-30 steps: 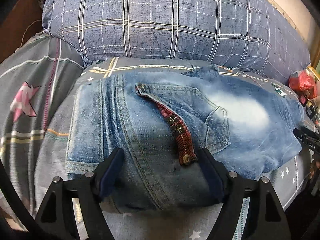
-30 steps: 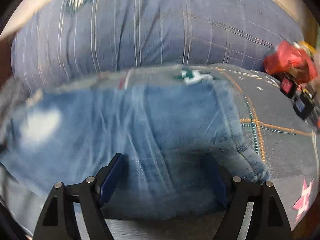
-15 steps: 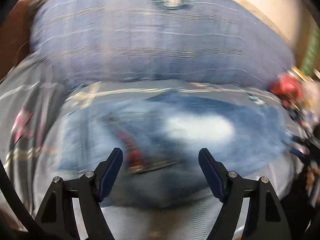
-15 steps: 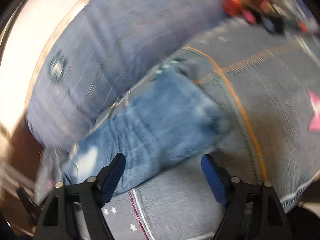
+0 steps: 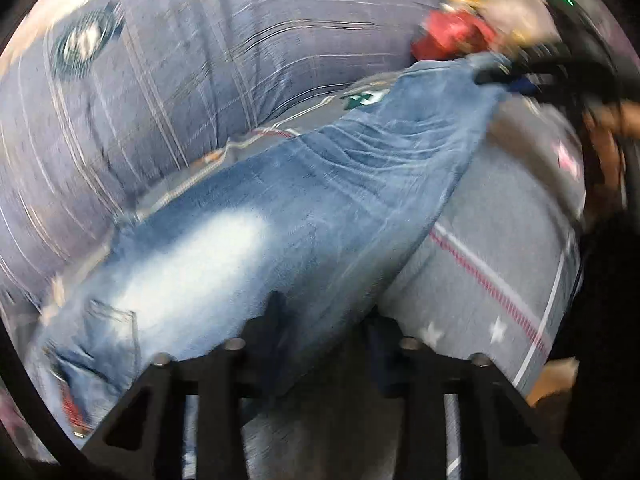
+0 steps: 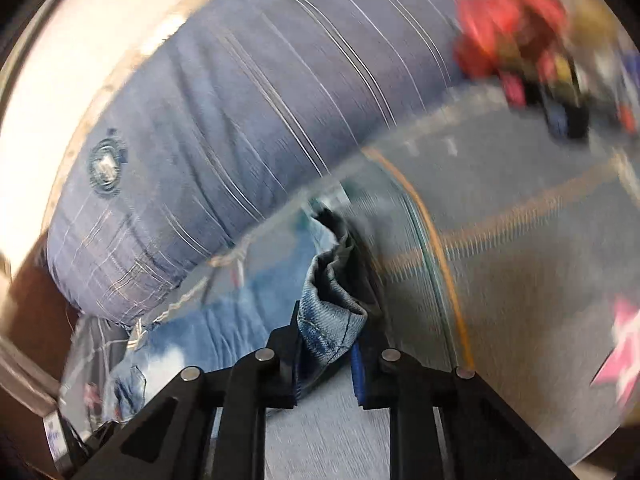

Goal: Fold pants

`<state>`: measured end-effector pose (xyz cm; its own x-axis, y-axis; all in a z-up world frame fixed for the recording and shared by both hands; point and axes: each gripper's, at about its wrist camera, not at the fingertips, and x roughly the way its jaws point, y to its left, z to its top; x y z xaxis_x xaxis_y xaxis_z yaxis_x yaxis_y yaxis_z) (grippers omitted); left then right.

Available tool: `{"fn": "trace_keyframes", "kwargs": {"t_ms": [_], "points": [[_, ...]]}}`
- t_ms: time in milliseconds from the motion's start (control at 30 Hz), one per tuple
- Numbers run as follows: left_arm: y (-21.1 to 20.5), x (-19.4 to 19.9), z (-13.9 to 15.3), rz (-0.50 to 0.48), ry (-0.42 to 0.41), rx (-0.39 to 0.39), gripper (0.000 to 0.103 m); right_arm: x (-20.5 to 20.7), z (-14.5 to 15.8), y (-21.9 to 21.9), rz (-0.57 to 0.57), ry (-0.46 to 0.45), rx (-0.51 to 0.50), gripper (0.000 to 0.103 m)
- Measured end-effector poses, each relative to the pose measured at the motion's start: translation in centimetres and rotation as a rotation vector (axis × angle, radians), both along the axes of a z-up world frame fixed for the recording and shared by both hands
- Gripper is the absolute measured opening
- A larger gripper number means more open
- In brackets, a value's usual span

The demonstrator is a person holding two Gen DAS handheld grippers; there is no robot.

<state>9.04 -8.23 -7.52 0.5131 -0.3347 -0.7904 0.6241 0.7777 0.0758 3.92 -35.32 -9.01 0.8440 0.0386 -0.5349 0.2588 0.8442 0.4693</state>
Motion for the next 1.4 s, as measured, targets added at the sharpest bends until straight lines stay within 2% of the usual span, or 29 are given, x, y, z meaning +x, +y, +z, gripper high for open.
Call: {"fn": "trace_keyframes", "kwargs": {"t_ms": [67,100,200,233,267,300,333,367,467,500,600,700,833,900,1033,1100,1167,1267,1400], "points": [[-0.1,0.4,-0.5,0.008,0.033,-0.018,0.037,-0.4,-0.2,0.3,-0.01,0.007,-0.053,0.019],[-0.2,0.5,-1.0,0.006,0.05,-0.008,0.037,-0.2,-1.5,0.1,-0.022,0.041,-0.055,0.019],[-0.3,0.1,-2.1,-0.004,0.074,0.017,0.039,0.5,-5.7,-1.1,-0.011,0.171,0.02,0.023],[-0.2,0.0,-1.8,-0.006,0.082,0.009,0.041,-0.3,-6.1,-1.6,-0.018,0.114,0.058,0.028],[0.0,0.0,-1.5,-0.005,0.098,-0.005,0.046,-0.5,-5.9,-1.8,-0.029,0.116,0.062,0.038],[0.1,0.0,-0.9,-0.005,0.118,-0.032,0.047,-0.7,-5.6,-1.8,-0.042,0.113,0.055,0.057],[0.3,0.1,-0.1,-0.007,0.127,-0.06,0.047,-1.0,-5.3,-1.9,-0.057,0.111,0.04,0.065],[0.3,0.0,0.8,-0.012,0.125,-0.093,0.048,-1.5,-5.0,-2.1,-0.072,0.101,0.022,0.067],[0.0,0.0,3.2,-0.033,0.112,-0.178,0.059,-2.7,-4.8,-2.6,-0.085,0.067,0.042,0.067],[-0.5,0.3,3.9,-0.042,0.115,-0.197,0.059,-2.9,-5.0,-2.8,-0.084,0.055,0.068,0.067],[-2.9,2.1,4.4,-0.048,0.129,-0.19,0.059,-2.8,-5.8,-2.7,-0.06,0.044,0.132,0.066],[-5.7,4.6,3.9,-0.024,0.157,-0.184,0.059,-2.4,-5.9,-2.3,-0.042,0.032,0.121,0.064],[-8.5,8.4,2.4,0.028,0.224,-0.213,0.059,-2.0,-5.9,-1.8,-0.033,0.022,0.113,0.06],[-9.6,9.6,1.6,0.043,0.244,-0.212,0.059,-2.0,-6.0,-1.8,-0.02,0.015,0.127,0.055],[-11.3,11.4,-1.6,0.091,0.317,-0.144,0.059,-1.5,-6.3,-1.7,-0.005,0.027,0.127,0.049],[-11.4,11.2,-1.5,0.091,0.29,-0.157,0.061,-1.4,-6.3,-1.7,0.004,0.019,0.135,0.038],[-11.7,11.4,-1.2,0.094,0.32,-0.153,0.062,-1.5,-6.2,-1.6,0.013,0.005,0.136,0.037],[-11.6,12.1,-0.4,0.097,0.397,-0.233,0.062,-1.7,-5.1,-1.0,0.018,-0.037,0.086,0.033],[-13.0,13.2,1.3,0.103,0.508,-0.354,0.062,-1.6,-4.4,-0.4,0.03,-0.061,0.061,0.032]]}}
